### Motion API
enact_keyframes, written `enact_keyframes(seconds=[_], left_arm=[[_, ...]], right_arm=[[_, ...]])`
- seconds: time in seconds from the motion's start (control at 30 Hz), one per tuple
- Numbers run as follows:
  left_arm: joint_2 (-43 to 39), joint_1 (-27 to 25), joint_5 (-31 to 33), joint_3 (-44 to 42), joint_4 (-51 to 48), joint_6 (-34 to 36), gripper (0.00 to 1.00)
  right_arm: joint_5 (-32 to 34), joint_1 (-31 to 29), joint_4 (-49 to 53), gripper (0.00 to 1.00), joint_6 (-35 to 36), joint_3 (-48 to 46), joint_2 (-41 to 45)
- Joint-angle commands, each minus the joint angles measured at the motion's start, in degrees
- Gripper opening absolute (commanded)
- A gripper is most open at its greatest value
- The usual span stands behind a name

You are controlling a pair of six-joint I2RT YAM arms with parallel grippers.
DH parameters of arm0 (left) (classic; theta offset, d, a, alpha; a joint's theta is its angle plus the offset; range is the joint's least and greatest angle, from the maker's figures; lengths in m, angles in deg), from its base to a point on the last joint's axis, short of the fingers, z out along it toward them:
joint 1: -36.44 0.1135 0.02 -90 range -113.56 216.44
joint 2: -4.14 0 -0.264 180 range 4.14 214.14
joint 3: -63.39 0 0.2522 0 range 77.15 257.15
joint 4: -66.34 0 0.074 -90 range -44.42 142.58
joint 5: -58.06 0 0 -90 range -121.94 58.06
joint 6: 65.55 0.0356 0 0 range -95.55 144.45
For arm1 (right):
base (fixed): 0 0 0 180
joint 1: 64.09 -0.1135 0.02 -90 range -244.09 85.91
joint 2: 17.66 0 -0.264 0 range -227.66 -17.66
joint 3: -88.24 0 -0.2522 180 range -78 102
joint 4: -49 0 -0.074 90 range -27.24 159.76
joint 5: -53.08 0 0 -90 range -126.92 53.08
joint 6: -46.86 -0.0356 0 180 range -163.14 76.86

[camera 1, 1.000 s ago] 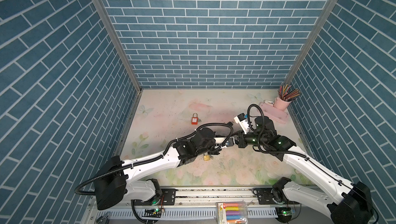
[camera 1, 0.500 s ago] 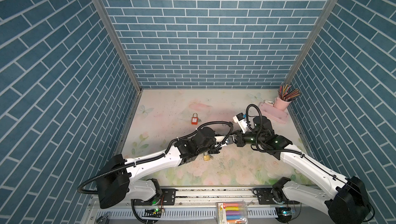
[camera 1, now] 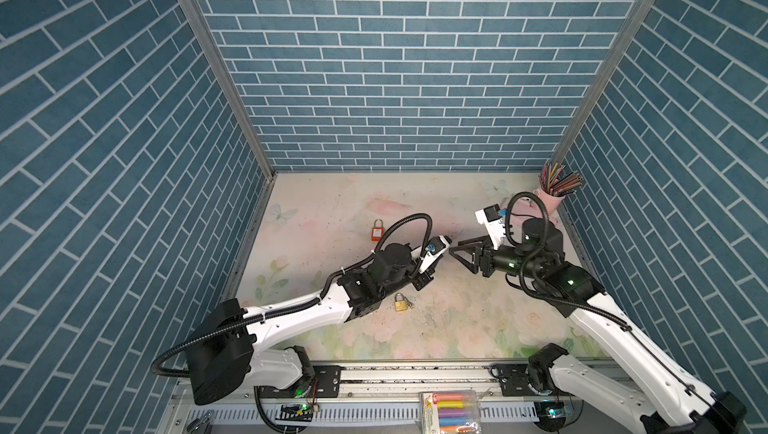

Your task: Lock with the key

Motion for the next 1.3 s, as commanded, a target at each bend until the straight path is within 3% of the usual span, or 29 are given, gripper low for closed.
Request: enact_keyframes(seconds=[0.0,0.13,0.3,0.5,0.7,1.27], left_arm=[[-0.2,0.1,7.8,0.5,1.4,-16.0,0.0],[0.3,1.7,9.5,3.1,-0.7,-34.3,0.0],[0.7,4.5,8.0,0.6,0.2,-64.5,0.0],[1.5,7.6,2.3,-3.4,2.1,-86.2,0.0],[2.4,8.4,1.2,-3.4,0.0,-91.7,0.0],[3.7,9.0,-0.2,-2.7,-2.5,-93.7,0.0]], right_arm=[[2.7,0.1,-2.1,0.55,2.9,-1.1,3.3],[3.6,0.1,-5.7,0.54,2.7,-6.3,6.6],[5.5,-0.1,-9.5,0.5,1.1,-13.3,8.5],[7.2,-2.0,-16.4,0.47,-2.4,-18.0,4.7],[9.0,-6.3,-22.7,0.47,-2.1,-17.4,-3.1],[8.5,-9.3,-30.7,0.39,0.0,-11.6,-20.4]])
